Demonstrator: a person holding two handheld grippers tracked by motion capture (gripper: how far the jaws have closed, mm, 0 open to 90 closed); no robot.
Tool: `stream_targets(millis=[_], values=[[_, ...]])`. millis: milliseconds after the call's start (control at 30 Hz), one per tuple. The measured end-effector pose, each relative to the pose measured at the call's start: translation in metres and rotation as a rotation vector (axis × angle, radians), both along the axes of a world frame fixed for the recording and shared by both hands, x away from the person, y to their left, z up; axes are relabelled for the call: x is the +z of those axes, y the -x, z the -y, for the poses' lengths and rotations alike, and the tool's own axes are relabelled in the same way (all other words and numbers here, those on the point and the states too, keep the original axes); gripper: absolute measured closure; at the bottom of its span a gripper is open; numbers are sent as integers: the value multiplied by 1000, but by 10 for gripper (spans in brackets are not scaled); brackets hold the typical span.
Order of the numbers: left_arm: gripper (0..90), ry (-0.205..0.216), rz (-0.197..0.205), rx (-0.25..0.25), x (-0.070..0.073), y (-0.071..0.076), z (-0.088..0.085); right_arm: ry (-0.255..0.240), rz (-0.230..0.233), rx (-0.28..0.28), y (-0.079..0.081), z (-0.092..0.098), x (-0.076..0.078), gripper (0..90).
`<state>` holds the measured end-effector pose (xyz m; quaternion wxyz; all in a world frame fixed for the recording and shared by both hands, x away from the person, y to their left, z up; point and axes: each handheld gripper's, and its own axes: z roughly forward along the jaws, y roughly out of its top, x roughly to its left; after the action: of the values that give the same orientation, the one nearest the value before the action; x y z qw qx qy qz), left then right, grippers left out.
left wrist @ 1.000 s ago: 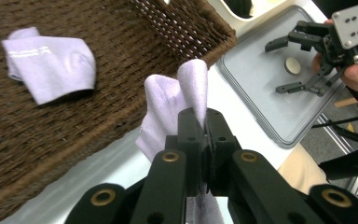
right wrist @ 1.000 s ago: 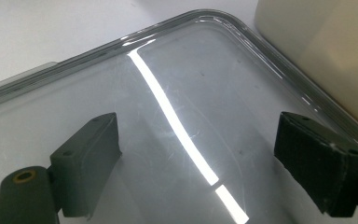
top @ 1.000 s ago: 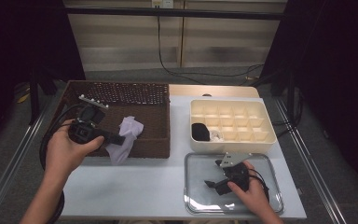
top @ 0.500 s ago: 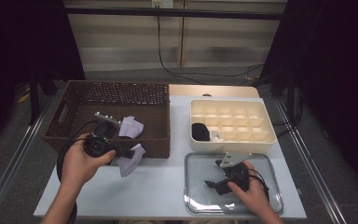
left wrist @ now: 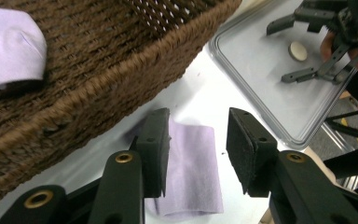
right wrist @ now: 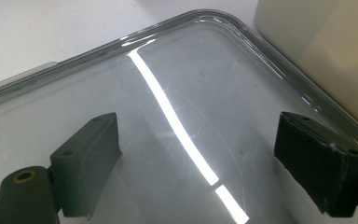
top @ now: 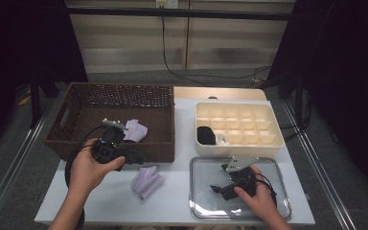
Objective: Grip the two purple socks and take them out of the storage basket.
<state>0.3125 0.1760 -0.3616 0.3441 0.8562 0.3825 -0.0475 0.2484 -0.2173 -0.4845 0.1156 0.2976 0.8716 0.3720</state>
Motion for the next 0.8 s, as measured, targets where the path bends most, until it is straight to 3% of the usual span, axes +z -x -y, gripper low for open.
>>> stream_targets(millis=[200, 367, 433, 800], values=[[518, 2, 35, 24, 10, -6, 0, 0, 0, 0, 0, 0, 0, 135], [451, -29, 83, 45, 17, -16, 0, 0, 0, 0, 0, 0, 0, 135], [363, -37, 107, 57, 18, -23, -1, 0, 0, 0, 0, 0, 0, 135], [308, -62, 155, 114, 17, -51, -9, 1, 0, 0, 0, 0, 0, 135]])
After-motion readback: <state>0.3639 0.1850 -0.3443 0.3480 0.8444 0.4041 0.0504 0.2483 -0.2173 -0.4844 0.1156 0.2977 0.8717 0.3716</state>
